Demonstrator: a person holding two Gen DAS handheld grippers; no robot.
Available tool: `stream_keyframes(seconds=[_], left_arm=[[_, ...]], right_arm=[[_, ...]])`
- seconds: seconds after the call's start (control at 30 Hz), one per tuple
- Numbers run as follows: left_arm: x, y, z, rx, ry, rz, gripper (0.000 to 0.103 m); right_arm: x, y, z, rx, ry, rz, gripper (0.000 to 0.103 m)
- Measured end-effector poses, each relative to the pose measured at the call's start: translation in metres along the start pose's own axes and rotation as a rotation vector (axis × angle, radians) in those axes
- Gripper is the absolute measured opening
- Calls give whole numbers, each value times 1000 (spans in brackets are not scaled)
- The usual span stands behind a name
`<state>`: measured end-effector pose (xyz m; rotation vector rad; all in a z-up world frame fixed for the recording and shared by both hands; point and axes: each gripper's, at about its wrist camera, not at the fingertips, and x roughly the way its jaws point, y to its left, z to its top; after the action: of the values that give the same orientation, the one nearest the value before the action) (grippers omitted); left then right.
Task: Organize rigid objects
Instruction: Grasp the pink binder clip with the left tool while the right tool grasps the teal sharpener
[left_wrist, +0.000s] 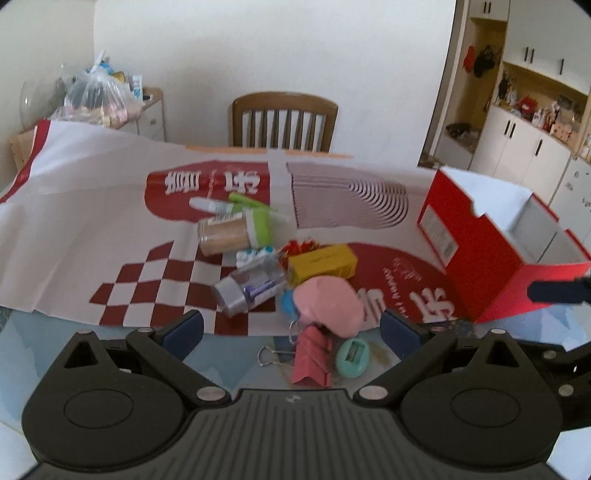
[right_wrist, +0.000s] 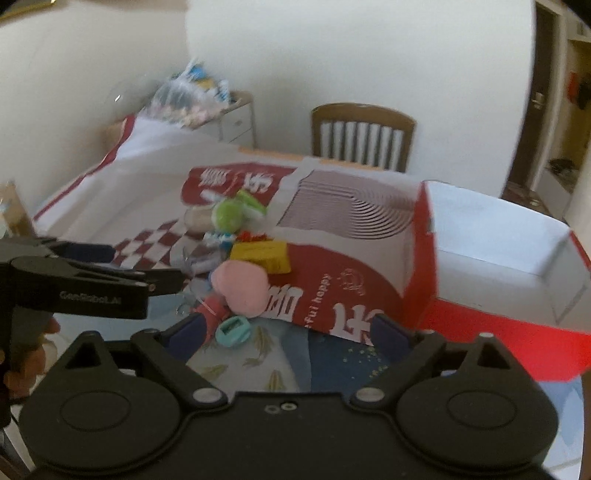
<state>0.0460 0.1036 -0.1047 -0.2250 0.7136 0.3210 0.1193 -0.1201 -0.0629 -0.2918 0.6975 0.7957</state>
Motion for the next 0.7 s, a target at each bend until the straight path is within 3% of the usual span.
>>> stream_keyframes(seconds=[0.2, 0.27, 0.7], left_arm=[[22, -2, -10, 38, 34, 3, 97], [29, -1, -13, 47, 50, 13, 94], [63, -9, -23, 123, 140, -34, 57]], right_arm=[[25, -8, 7, -65, 35, 52, 94], [36, -8, 3, -113, 62, 75, 86], [90, 15, -19, -261, 159, 197, 65]])
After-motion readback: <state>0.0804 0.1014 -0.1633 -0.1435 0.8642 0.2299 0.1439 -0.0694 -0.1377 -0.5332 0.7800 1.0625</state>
